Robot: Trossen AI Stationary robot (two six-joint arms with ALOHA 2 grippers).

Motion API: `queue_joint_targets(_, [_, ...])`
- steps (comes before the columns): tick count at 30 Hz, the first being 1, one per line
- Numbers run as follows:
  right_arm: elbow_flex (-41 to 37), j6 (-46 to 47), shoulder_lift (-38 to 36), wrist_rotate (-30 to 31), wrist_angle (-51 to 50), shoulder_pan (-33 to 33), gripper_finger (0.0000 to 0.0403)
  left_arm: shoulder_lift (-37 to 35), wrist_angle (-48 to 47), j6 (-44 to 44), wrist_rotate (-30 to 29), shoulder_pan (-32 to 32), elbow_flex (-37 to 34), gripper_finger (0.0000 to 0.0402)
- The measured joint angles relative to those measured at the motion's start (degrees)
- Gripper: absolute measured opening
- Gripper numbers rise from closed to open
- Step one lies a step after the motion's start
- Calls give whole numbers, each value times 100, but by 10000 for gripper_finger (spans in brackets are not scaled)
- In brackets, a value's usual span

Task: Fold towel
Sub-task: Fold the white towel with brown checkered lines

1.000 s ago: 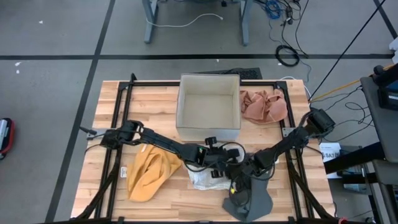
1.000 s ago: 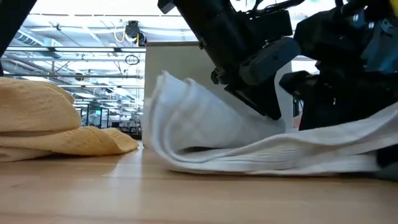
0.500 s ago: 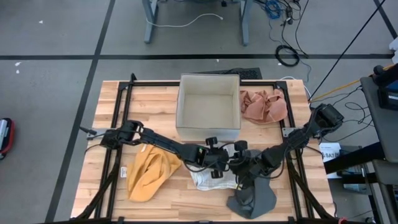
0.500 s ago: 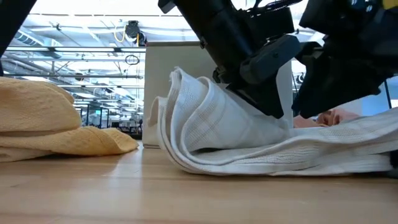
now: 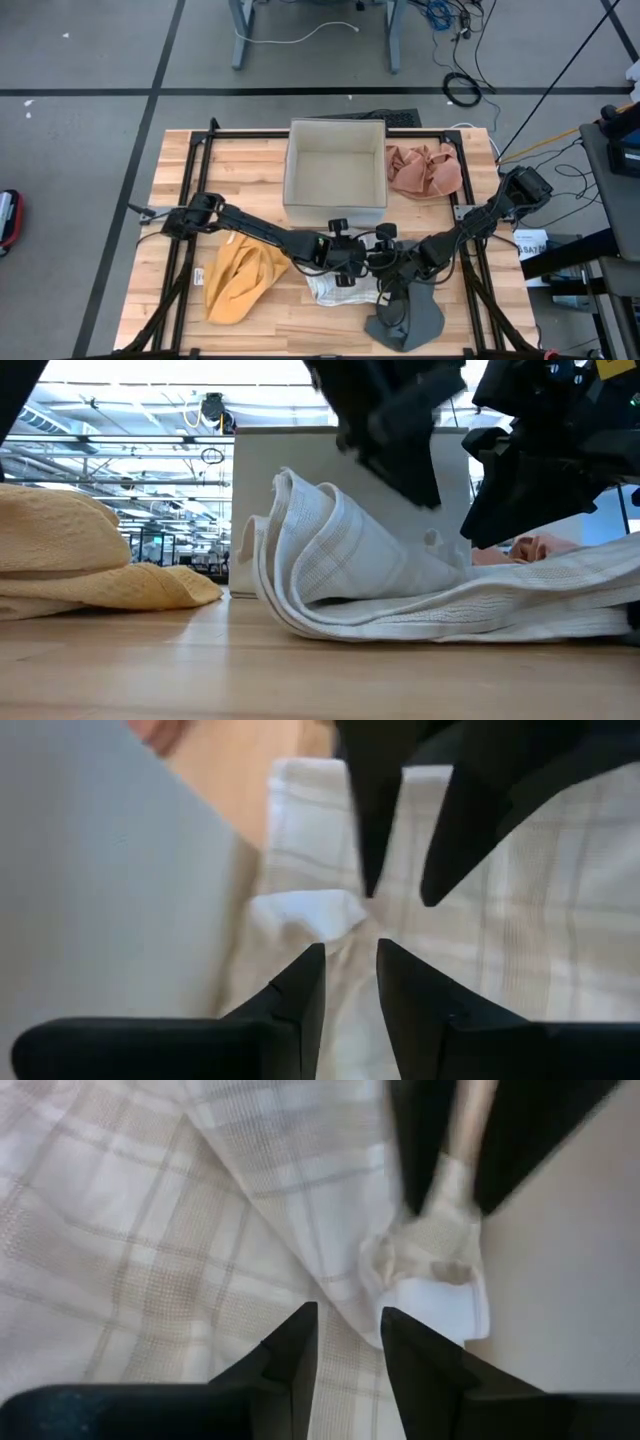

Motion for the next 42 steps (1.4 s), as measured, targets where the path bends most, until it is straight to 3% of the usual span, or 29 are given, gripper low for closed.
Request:
queue_joint_targets(6, [4,-82,0,-6,198,36,114,-258,-1583,-439,-489,-387,380,99])
queue_joint_targets(15, [4,-270,0,-55,352,104,141,-333,-3231,-2481,-471,-1364,378,99])
queue_joint_targets(23, [4,-550,-2,-57,381,118,164,-333,-2921,-4344,-602,-2175,291,112])
queue_joint_targets(33, [4,-617,-2,-58,398,122,163,-333,-2510,-6607,-668,-2491,-369,223])
queue_joint_targets(39, [4,-619,-2,-216,406,208,163,-324,-1001,-7362,-828,-2520,-1371,258])
queue_joint_targets(42, [4,-591,-2,-227,408,240,163,-324,-256,-7484,-1244,-2569,-1787,263])
